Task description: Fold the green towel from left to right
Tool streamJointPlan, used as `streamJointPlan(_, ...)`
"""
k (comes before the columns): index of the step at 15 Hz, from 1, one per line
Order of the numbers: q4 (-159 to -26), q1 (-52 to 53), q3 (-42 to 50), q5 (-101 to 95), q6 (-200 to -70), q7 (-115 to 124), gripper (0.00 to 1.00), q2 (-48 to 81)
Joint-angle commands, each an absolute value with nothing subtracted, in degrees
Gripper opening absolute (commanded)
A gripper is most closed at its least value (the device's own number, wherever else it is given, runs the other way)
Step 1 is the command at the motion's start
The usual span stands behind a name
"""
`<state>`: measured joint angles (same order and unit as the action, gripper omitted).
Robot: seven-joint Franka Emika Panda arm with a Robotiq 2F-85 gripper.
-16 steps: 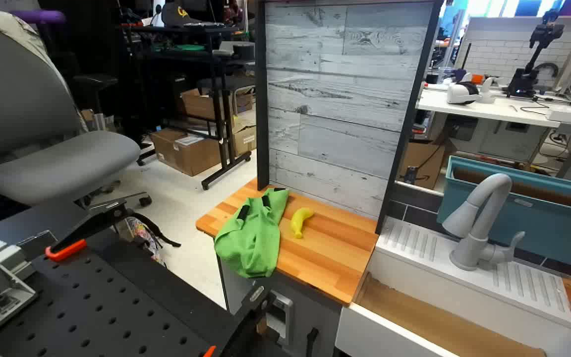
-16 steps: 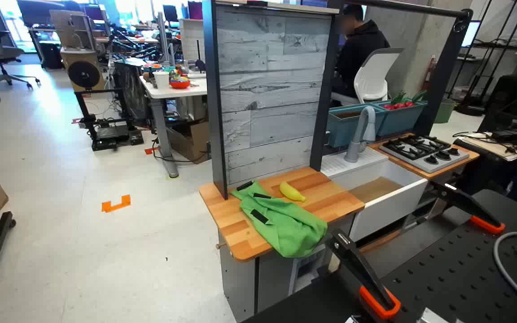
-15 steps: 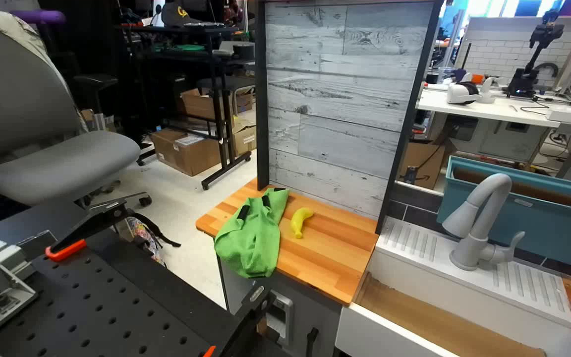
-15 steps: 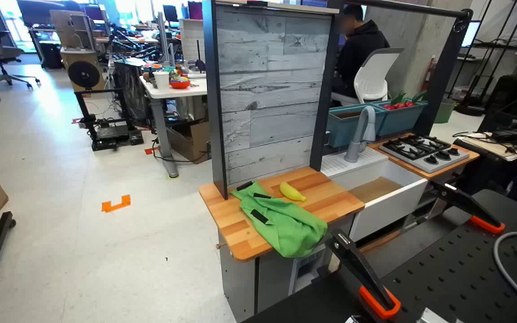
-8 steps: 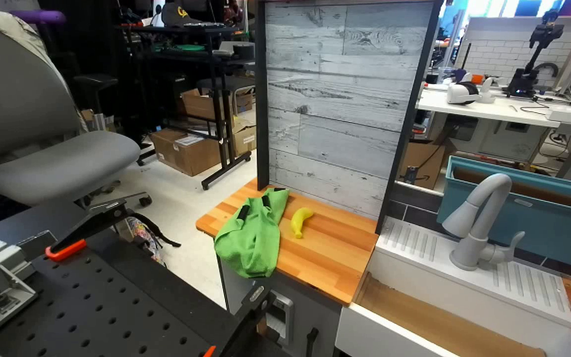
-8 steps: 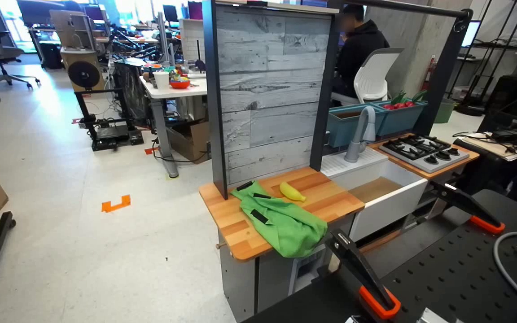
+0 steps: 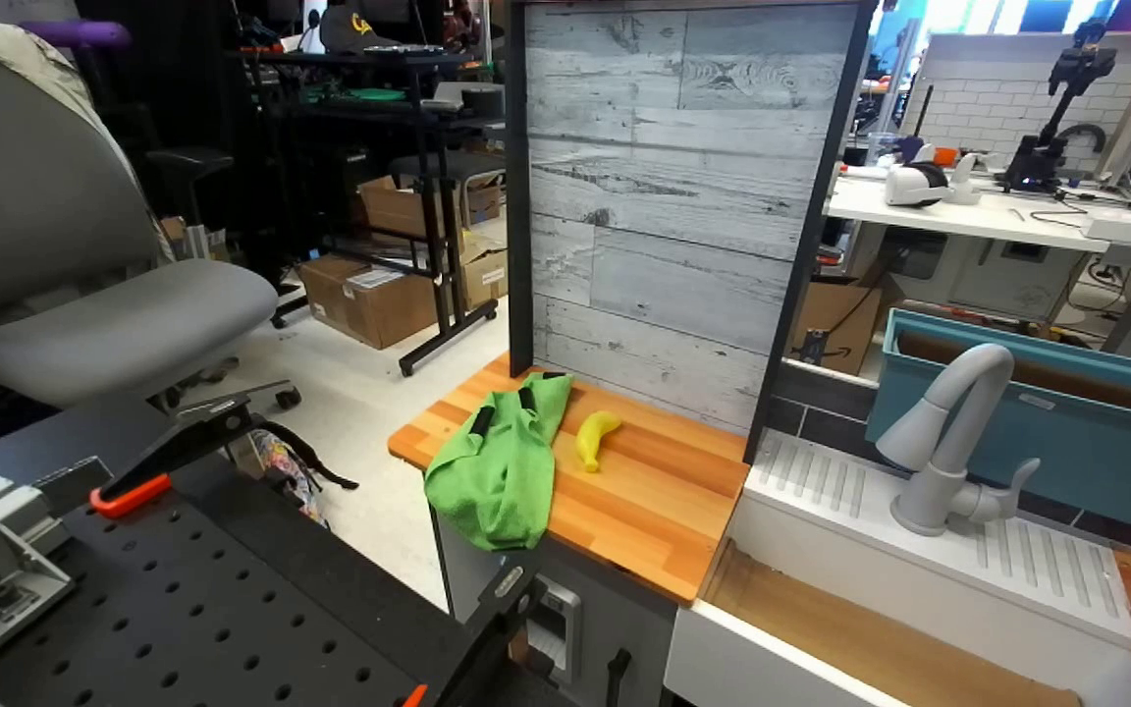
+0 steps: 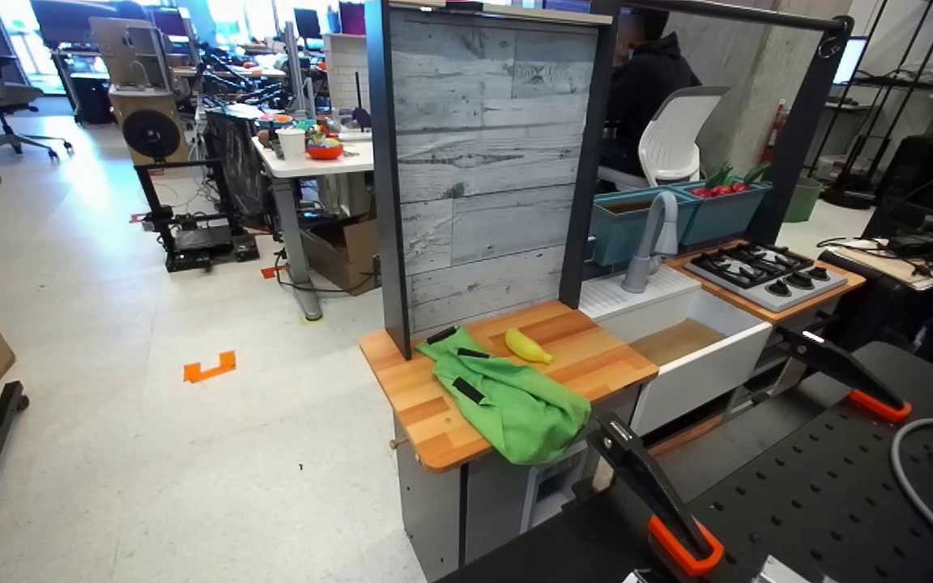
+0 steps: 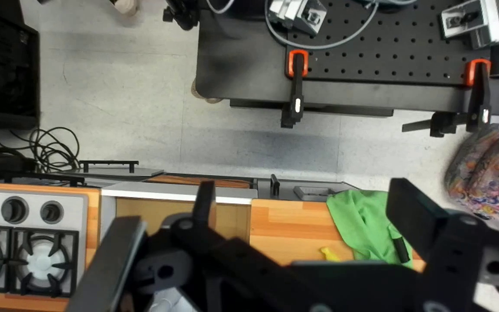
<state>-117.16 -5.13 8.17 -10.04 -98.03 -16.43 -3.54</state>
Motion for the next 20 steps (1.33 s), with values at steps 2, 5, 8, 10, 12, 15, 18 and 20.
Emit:
streamJointPlan(2,-117.31,-4.07,5.45,-7.73,-107.55,-12.21,1.00,4.41)
streamJointPlan(5,-118.04,-3.90,4.13,-5.99,-115.57,-11.03,1.00,9.37)
streamJointPlan(8,-119.36,-4.12,2.88,-3.47,-125.64,-12.35,1.00,13.98)
streamJointPlan(10,-119.62,-3.88,2.05,-3.67,-131.39,-12.80,1.00,17.65)
streamJointPlan(12,-119.58,-3.95,1.04,-3.76,-135.59,-13.81,1.00,20.86)
streamJointPlan(15,-118.21,-3.73,-0.32,-4.24,-138.95,-14.18,1.00,25.72)
streamJointPlan(18,-116.25,-3.20,-1.51,-4.86,-140.50,-14.23,1.00,30.06)
streamJointPlan(20,-114.43,-2.66,-2.15,-5.36,-140.36,-14.57,1.00,32.72)
